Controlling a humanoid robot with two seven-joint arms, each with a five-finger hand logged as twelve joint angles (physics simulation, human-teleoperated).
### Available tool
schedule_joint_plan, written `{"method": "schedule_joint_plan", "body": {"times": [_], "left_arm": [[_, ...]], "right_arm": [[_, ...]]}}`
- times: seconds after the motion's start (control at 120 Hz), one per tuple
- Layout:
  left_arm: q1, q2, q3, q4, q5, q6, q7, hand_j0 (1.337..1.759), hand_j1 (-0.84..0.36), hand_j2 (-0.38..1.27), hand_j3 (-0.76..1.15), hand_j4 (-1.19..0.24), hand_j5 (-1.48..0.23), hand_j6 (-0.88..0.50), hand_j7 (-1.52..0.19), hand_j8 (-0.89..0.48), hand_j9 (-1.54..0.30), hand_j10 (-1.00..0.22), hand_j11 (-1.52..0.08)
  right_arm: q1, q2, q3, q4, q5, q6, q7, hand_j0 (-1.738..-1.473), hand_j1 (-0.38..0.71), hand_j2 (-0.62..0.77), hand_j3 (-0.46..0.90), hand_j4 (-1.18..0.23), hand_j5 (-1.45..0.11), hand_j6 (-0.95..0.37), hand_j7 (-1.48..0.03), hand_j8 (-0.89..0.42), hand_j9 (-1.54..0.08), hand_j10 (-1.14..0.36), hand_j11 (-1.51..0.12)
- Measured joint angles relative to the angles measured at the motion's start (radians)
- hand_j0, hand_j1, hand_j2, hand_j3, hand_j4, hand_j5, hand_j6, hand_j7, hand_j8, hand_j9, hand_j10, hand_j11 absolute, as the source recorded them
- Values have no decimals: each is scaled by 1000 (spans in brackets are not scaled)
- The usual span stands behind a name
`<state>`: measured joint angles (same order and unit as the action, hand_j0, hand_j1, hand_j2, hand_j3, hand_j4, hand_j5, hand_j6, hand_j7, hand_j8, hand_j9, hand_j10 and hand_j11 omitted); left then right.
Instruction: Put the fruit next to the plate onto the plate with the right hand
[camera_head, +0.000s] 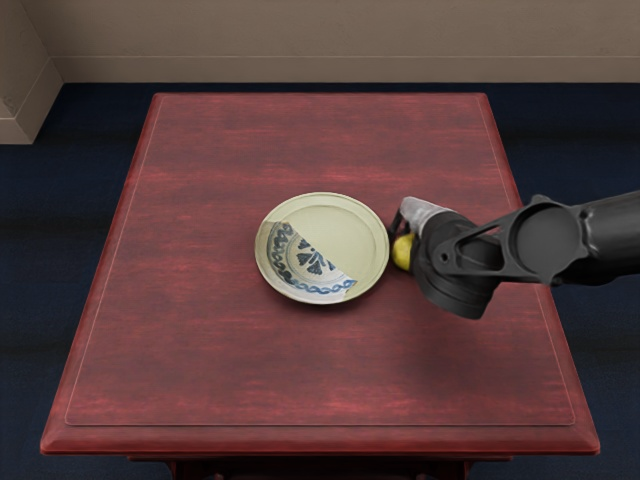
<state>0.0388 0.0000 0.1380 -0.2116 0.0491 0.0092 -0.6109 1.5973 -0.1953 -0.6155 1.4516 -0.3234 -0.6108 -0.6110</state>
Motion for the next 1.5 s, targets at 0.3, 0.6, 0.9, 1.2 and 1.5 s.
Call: {"method": "schedule_joint_plan", "body": {"times": [0.3,0.6,0.9,1.2,1.5], "left_arm": [[0,0,0,0,0,0,0,1658,336,2,0,-11,-14,-11,-14,-11,-14,-11,-14],[0,0,0,0,0,0,0,1658,336,2,0,-11,-14,-11,-14,-11,-14,-11,-14],[0,0,0,0,0,0,0,1658,336,2,0,-11,-14,-11,-14,-11,-14,-10,-14],[0,0,0,0,0,0,0,1658,336,2,0,-11,-14,-11,-14,-11,-14,-11,-14],[0,0,0,0,0,0,0,1658,336,2,0,-11,-14,-11,-14,-11,-14,-11,-14]], "right_arm": [[7,-22,3,4,5,0,0,-1656,268,368,0,-689,-890,-547,-892,-496,-899,-681,-899],[25,-41,10,37,7,3,0,-1655,326,468,1,-738,-1025,-485,-987,-412,-1021,-618,-1023],[74,-58,27,58,8,5,0,-1654,342,488,0,-758,-1103,-453,-1034,-362,-1081,-584,-1083],[117,-46,98,35,8,5,0,-1654,337,486,1,-764,-1143,-442,-1054,-350,-1104,-576,-1104],[118,27,176,8,12,6,1,-1656,352,516,1,-758,-1170,-424,-1060,-330,-1119,-567,-1126]]}}
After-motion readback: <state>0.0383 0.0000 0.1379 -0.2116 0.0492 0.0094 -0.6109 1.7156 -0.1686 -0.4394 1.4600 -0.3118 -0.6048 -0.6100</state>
